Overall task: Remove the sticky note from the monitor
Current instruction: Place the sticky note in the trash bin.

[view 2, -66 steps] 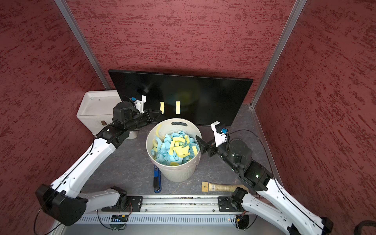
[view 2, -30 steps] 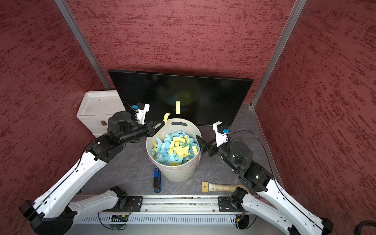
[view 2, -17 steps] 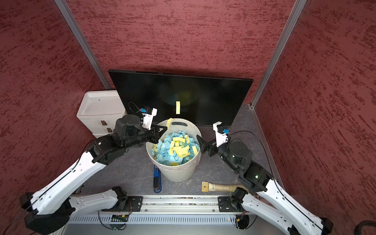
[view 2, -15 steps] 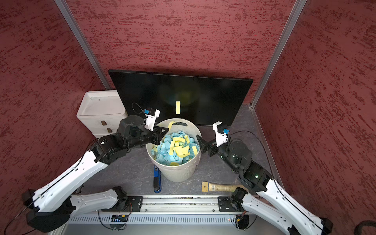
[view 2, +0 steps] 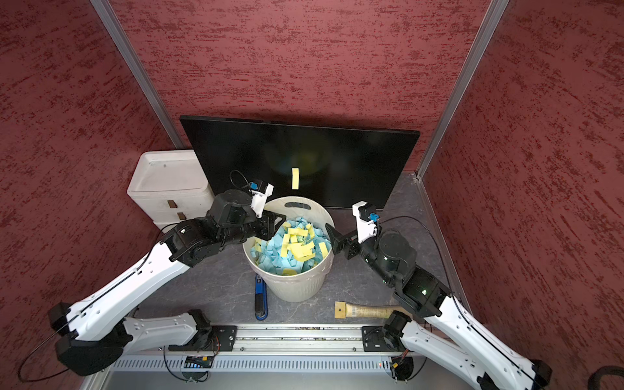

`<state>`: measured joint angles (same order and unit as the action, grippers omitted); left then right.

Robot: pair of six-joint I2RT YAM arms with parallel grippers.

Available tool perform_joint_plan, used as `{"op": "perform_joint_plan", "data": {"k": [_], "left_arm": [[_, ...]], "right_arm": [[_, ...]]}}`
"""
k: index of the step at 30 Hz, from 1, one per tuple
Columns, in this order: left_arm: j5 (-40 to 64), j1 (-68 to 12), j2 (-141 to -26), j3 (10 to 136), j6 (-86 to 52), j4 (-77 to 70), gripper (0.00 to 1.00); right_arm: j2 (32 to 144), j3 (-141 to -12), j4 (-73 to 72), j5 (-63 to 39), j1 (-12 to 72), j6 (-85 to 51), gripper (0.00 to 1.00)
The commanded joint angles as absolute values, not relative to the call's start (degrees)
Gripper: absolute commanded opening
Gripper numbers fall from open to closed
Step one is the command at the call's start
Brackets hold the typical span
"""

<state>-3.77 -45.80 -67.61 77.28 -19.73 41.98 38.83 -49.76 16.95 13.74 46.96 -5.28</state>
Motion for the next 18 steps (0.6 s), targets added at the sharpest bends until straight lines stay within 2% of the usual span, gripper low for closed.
{"op": "perform_joint_plan", "data": {"k": [1,6,14,18], "left_arm": [[-3.7,-45.04,-67.46,78.91,-19.2,41.22,0.47],[2.11,-41.51,-67.24,78.46,-20.8,38.86,0.6],[19.91,-30.92,-67.78,75.05,-30.06,29.45,0.75],[22.39,-29.68,-68.76,75.89,-31.67,26.87,0.81]], "right_arm": [[38.54,-50.1,15.45,14.77,47.28,-4.57,0.98],[38.33,-49.92,15.56,14.99,47.31,-4.56,0.99],[38.05,-49.42,15.47,15.47,47.28,-4.51,0.98],[38.06,-49.24,15.49,15.63,47.33,-4.43,0.98]]}}
